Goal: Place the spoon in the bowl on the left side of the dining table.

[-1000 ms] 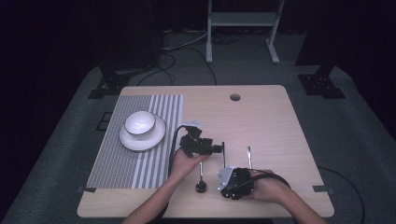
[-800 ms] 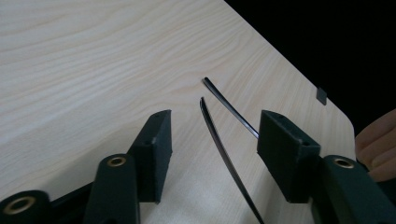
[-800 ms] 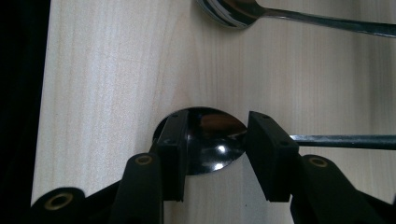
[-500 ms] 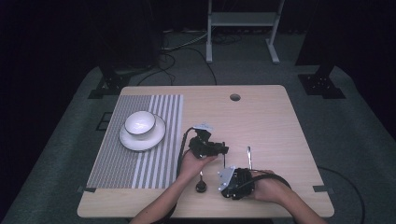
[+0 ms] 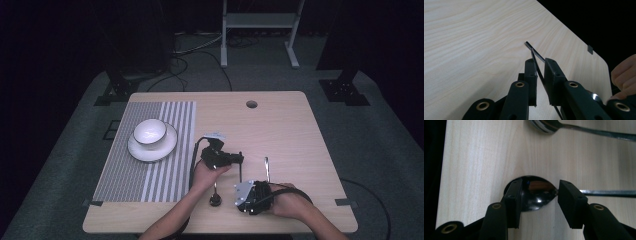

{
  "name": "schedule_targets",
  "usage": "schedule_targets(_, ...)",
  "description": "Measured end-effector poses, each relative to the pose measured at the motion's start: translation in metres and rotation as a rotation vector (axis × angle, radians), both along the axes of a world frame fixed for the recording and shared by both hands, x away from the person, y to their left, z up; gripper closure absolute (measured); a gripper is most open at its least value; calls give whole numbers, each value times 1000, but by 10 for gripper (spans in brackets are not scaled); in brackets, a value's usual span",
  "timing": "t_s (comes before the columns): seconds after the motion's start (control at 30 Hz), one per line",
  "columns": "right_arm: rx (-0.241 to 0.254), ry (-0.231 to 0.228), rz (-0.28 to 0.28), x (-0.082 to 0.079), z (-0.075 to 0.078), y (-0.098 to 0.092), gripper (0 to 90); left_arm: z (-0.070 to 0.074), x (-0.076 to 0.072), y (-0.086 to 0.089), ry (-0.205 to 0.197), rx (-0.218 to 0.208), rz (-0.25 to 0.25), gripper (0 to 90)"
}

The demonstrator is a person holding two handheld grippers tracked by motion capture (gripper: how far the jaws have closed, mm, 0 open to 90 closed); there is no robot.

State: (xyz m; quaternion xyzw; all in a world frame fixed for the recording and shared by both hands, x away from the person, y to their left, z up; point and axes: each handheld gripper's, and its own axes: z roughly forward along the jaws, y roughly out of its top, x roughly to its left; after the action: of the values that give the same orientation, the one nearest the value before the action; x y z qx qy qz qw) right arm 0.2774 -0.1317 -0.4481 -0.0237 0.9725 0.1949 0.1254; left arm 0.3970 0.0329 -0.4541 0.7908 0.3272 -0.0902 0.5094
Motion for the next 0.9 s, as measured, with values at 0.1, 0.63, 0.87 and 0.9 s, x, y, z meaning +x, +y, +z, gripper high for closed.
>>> schedule_targets(0.1,2,0,-19,0,0,-4,524,1,2,2,10,-10,8,820)
schedule_targets(0.63,166,114,-239,27,2,-65,404,25,-3,5,26,-158,-19,896)
schedule_targets(0.87,249,159,-324,34,3,-89,367,46,-3,9,-43,-155,-12,896)
schedule_targets(0.9,261,161,-333,35,3,-92,361,52,-2,12,-62,-150,-10,896)
